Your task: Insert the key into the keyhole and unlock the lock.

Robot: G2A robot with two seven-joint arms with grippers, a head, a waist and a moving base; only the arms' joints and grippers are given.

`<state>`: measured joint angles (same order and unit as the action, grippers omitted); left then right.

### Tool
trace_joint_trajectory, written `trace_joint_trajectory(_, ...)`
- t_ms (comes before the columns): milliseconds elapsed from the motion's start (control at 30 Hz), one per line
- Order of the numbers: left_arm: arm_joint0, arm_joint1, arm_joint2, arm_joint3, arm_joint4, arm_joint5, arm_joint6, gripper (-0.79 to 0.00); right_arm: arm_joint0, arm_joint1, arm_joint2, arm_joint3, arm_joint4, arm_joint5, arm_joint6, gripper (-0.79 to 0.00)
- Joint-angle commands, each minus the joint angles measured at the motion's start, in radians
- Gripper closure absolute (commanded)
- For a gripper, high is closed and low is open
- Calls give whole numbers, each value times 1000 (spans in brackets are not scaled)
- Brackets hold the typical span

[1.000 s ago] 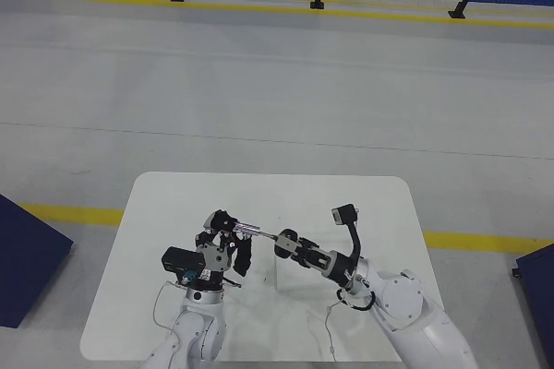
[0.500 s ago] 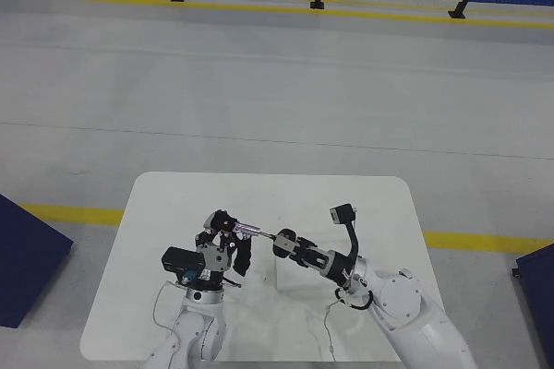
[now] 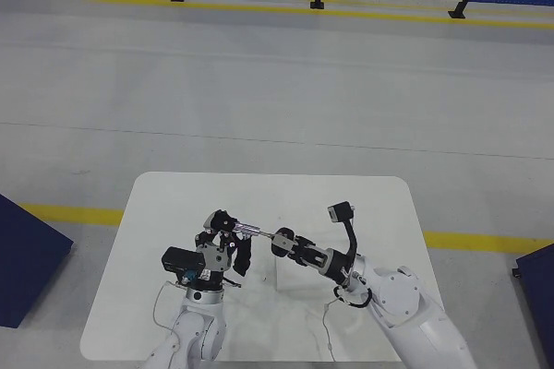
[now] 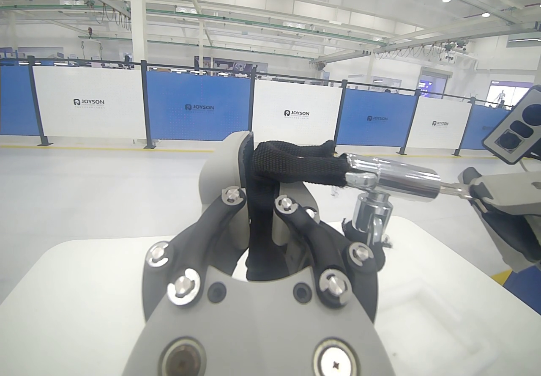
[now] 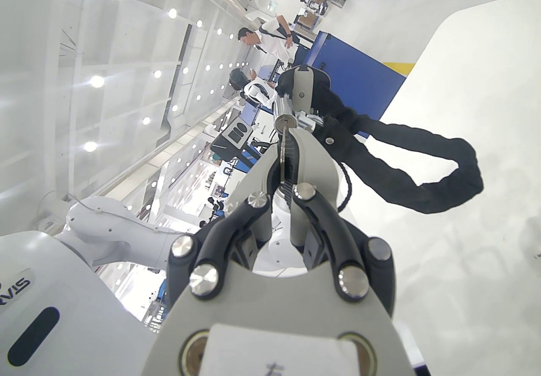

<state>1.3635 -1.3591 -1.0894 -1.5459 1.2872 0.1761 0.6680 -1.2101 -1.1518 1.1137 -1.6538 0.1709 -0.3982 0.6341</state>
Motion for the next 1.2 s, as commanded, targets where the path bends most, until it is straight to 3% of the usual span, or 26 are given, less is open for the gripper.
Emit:
trace_joint_trajectory(0,0,0,0,0,0,0,0,0,3,-1,-3,1,-2,2,0,0)
trace_joint_trajectory(1167,11,-21,-12,-13,34,35,-11,0,-14,-15,-25,-26,-11,66,-26,0)
